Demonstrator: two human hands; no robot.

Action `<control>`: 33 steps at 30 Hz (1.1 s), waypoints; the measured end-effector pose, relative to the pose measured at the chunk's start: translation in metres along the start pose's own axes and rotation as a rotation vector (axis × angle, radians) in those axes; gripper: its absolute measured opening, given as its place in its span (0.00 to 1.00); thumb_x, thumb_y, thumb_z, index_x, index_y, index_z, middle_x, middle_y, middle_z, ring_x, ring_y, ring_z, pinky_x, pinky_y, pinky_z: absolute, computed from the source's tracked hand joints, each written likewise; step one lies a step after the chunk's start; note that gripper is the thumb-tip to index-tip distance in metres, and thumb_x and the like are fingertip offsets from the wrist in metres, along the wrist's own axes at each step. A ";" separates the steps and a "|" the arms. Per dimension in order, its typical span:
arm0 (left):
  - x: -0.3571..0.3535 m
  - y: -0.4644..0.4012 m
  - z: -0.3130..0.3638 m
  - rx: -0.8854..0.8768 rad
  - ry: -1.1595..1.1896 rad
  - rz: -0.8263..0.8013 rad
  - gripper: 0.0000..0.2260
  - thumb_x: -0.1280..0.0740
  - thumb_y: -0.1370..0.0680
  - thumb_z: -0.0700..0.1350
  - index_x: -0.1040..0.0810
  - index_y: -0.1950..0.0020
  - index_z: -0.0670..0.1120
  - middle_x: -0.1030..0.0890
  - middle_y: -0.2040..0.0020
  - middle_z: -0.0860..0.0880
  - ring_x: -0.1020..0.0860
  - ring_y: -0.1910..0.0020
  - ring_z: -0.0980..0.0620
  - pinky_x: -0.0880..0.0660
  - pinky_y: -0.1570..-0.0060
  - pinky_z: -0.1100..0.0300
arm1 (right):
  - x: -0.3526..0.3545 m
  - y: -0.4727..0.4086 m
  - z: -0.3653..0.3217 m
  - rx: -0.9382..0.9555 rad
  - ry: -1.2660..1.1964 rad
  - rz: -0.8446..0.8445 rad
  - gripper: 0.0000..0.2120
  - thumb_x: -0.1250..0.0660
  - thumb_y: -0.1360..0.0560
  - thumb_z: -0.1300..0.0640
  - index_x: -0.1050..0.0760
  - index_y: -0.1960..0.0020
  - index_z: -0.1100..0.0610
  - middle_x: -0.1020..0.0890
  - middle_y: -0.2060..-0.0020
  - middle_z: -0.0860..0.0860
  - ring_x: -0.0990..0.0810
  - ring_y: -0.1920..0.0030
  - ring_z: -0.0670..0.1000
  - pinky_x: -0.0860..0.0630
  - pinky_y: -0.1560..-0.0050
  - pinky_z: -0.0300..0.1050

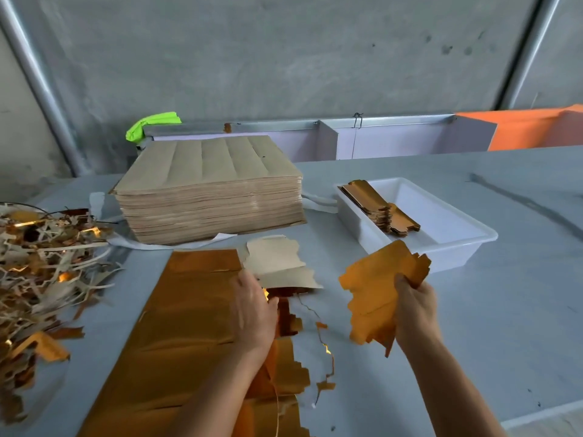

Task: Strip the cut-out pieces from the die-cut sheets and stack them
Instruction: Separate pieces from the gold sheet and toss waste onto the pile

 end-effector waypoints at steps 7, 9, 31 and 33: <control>0.004 -0.021 -0.029 0.503 0.238 -0.095 0.16 0.29 0.26 0.37 0.32 0.44 0.40 0.24 0.57 0.45 0.22 0.62 0.48 0.25 0.71 0.57 | -0.030 0.005 -0.021 0.179 0.116 -0.046 0.10 0.48 0.17 0.56 0.29 0.51 0.56 0.23 0.69 0.53 0.22 0.77 0.49 0.26 0.81 0.42; 0.004 -0.024 -0.037 0.544 0.199 -0.151 0.09 0.30 0.26 0.37 0.31 0.59 0.42 0.29 0.65 0.48 0.28 0.69 0.53 0.33 0.75 0.62 | -0.041 0.007 -0.029 0.237 0.182 -0.083 0.11 0.48 0.17 0.55 0.30 0.52 0.54 0.22 0.67 0.53 0.21 0.72 0.53 0.23 0.75 0.46; 0.006 -0.030 -0.042 0.172 -0.430 -0.393 0.07 0.33 0.22 0.49 0.22 0.51 0.46 0.22 0.58 0.51 0.21 0.58 0.54 0.31 0.67 0.66 | -0.110 0.036 -0.021 0.923 0.794 -0.265 0.15 0.40 0.24 0.70 0.26 0.41 0.60 0.19 0.55 0.57 0.23 0.57 0.57 0.28 0.58 0.47; 0.002 -0.030 -0.041 0.145 -0.426 -0.375 0.06 0.34 0.22 0.47 0.23 0.49 0.45 0.21 0.55 0.50 0.22 0.56 0.54 0.29 0.63 0.65 | -0.116 0.037 -0.023 1.054 0.858 -0.239 0.15 0.38 0.28 0.73 0.25 0.43 0.63 0.19 0.56 0.58 0.21 0.58 0.59 0.26 0.57 0.50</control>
Point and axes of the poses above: each hand's wrist, its own y-axis away from the middle knuckle, its own x-axis out of the back of the hand, z = x × y, the point moved 5 cm from there along -y, towards the middle knuckle
